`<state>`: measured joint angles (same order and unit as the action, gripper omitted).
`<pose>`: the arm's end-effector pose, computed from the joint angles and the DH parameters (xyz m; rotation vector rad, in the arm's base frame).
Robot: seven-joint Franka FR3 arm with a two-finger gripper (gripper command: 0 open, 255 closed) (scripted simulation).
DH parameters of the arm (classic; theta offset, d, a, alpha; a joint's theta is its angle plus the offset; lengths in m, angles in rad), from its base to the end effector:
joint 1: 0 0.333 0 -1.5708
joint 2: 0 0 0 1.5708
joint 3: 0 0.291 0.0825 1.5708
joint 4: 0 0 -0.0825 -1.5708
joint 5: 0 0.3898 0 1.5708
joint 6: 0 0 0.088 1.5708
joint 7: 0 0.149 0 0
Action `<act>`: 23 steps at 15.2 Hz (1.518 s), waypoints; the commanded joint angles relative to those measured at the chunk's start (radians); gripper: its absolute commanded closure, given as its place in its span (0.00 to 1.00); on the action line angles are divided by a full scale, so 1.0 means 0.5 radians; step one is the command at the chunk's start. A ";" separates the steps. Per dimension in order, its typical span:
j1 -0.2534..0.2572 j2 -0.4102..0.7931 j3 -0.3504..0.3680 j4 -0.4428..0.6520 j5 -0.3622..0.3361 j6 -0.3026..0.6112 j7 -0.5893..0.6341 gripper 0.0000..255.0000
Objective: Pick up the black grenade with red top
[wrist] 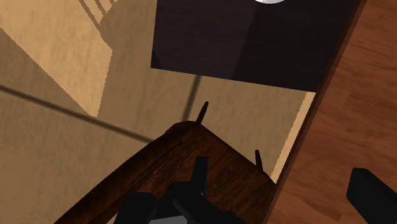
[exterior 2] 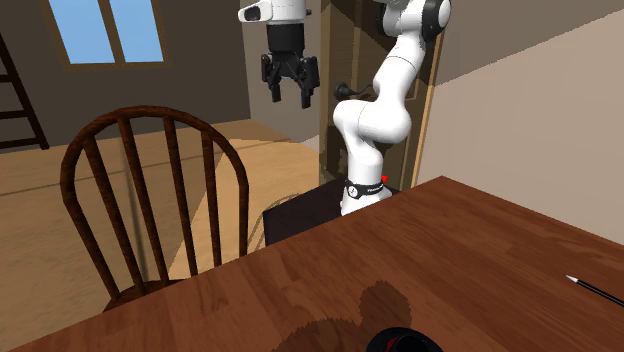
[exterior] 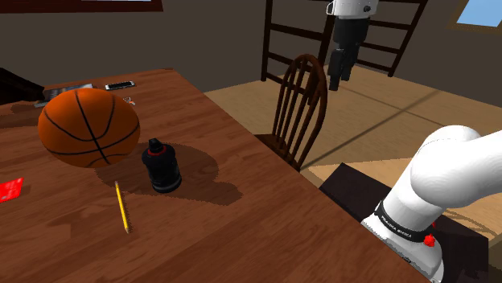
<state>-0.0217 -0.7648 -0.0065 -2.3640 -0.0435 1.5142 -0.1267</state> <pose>0.3248 -0.0161 0.5157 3.1023 0.1551 -0.1364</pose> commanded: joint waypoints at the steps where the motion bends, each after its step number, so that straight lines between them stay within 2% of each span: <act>1: 0.000 0.000 0.000 0.000 0.000 0.000 0.000 0.00; 7: 0.099 0.212 0.212 0.031 0.139 0.219 0.199 0.00; 13: 0.178 0.489 0.419 0.142 0.221 0.429 0.393 0.00; 18: 0.226 0.759 0.588 0.295 0.229 0.582 0.562 0.00; 23: 0.266 1.061 0.748 0.502 0.170 0.703 0.746 0.00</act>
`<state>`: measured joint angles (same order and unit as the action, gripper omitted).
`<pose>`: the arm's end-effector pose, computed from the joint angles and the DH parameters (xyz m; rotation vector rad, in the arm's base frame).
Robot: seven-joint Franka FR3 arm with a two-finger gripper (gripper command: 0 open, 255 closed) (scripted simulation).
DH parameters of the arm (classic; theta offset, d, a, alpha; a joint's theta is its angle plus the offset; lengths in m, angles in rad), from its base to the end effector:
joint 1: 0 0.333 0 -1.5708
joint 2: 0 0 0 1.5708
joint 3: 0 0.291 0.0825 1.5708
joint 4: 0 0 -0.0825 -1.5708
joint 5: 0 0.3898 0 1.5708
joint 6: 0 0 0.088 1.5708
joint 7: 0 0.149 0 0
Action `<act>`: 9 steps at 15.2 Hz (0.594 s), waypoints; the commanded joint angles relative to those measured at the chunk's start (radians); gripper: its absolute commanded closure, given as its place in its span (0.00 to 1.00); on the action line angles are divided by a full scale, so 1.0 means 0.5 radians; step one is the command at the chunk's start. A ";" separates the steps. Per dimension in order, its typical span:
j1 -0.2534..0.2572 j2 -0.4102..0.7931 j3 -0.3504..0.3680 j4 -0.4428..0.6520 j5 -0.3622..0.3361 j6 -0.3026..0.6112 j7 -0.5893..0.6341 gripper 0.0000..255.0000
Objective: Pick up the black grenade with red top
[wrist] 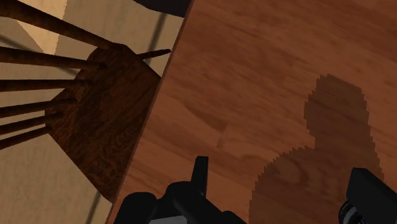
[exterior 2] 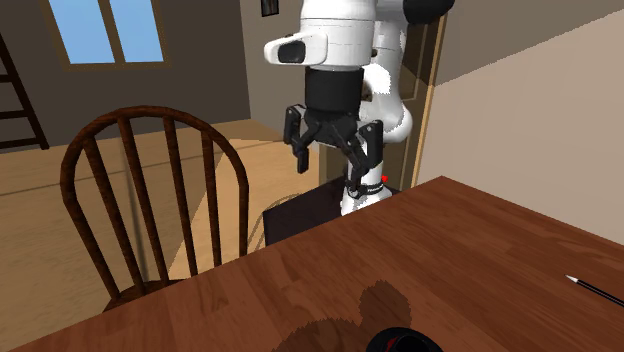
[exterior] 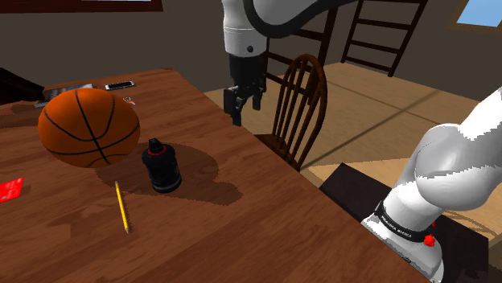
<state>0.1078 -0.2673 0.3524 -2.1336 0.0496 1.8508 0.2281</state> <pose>0.4320 0.2256 0.4420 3.0739 0.3157 -0.0220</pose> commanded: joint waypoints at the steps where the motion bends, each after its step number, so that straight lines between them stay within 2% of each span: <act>1: 0.015 0.131 0.061 0.089 -0.037 0.049 0.076 0.00; 9: 0.135 0.697 0.251 0.561 -0.308 0.122 0.411 0.00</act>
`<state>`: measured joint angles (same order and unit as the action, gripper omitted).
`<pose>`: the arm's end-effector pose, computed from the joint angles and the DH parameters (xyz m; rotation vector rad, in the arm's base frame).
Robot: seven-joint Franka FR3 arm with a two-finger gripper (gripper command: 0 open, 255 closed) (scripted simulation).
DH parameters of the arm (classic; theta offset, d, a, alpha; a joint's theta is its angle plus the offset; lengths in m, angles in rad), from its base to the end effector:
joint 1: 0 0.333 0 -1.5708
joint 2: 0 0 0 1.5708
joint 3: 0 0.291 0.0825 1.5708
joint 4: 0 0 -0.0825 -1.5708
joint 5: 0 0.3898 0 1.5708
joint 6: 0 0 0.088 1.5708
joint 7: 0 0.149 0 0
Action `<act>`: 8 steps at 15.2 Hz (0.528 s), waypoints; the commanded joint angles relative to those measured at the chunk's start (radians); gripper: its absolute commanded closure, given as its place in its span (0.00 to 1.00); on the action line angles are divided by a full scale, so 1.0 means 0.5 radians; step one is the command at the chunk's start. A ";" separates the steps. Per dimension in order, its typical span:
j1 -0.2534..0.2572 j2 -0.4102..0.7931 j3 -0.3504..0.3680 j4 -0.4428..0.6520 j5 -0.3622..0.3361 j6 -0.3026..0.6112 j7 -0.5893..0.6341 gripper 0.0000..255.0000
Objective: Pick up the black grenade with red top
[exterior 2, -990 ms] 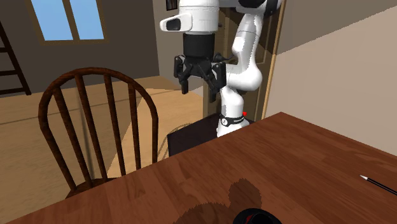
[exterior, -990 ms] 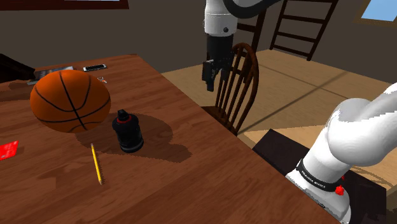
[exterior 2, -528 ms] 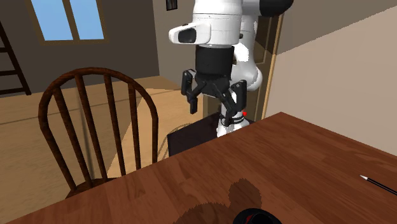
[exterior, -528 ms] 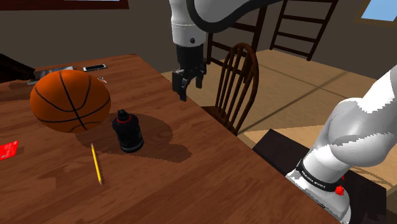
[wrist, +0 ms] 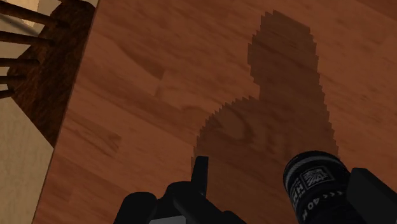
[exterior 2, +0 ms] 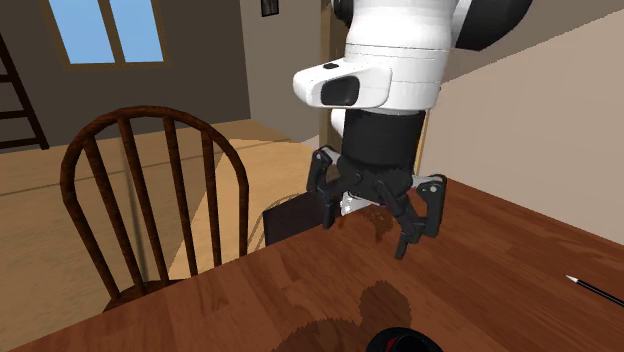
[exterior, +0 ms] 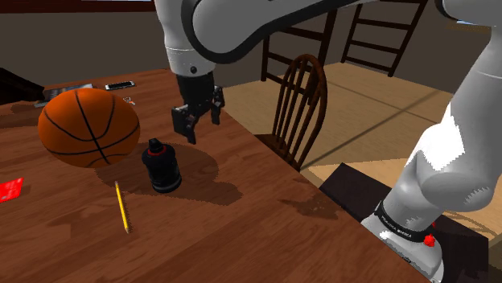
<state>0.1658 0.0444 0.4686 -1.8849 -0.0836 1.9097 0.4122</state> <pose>0.4690 0.3313 0.4127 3.0594 0.3849 0.0257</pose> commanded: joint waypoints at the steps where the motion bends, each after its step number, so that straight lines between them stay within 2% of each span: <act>1: 0.045 0.150 0.032 0.135 -0.085 0.002 0.083 0.00; 8: 0.275 0.654 0.059 0.671 -0.364 -0.083 0.298 0.00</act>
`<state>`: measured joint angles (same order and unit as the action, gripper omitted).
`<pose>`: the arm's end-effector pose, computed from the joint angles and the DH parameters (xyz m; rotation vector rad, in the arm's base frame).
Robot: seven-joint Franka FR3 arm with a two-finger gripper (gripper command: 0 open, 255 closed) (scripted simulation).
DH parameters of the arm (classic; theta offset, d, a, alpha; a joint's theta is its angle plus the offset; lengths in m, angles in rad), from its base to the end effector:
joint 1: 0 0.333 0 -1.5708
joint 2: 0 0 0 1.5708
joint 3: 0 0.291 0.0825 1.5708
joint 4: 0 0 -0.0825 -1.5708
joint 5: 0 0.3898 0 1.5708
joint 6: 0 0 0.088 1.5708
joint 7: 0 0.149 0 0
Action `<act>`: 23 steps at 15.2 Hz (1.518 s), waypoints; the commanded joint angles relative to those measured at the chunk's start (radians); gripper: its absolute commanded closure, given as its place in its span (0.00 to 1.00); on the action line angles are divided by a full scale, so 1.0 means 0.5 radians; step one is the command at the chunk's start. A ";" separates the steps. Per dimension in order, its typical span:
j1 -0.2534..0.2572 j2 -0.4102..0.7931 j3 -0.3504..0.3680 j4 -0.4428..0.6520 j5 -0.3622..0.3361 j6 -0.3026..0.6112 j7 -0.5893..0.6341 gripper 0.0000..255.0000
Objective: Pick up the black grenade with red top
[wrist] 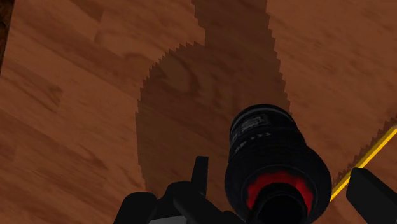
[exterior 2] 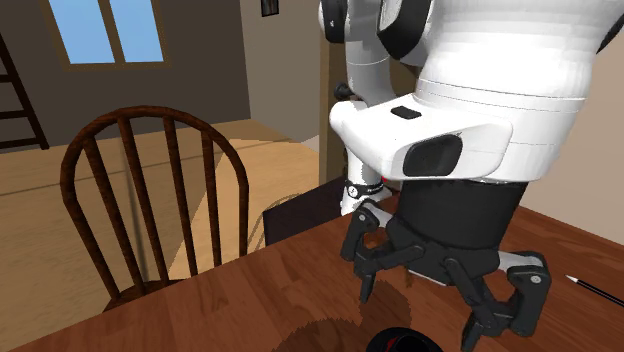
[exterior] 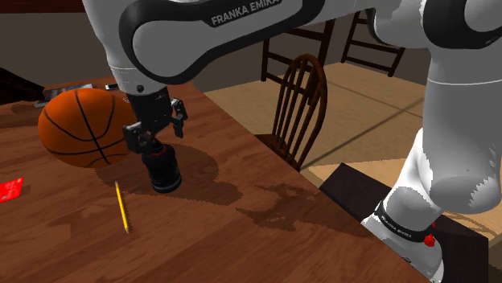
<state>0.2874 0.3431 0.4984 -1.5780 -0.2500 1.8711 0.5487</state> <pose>0.4973 0.4198 0.3931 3.0451 0.4417 0.0663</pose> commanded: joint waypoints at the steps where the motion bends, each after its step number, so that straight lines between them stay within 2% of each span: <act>1: 0.031 0.061 -0.003 0.037 -0.035 0.019 0.029 0.00; 7: 0.030 0.101 -0.017 -0.086 -0.065 0.174 0.059 0.00; 9: 0.029 0.101 -0.017 -0.086 -0.065 0.175 0.059 0.00; 10: 0.029 0.099 -0.017 -0.088 -0.065 0.175 0.060 1.00; 19: 0.029 0.101 -0.017 -0.086 -0.065 0.174 0.059 1.00; 23: 0.030 0.074 -0.008 -0.014 -0.045 0.081 0.040 1.00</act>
<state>0.3019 0.3830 0.4934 -1.5952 -0.2747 1.9233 0.5709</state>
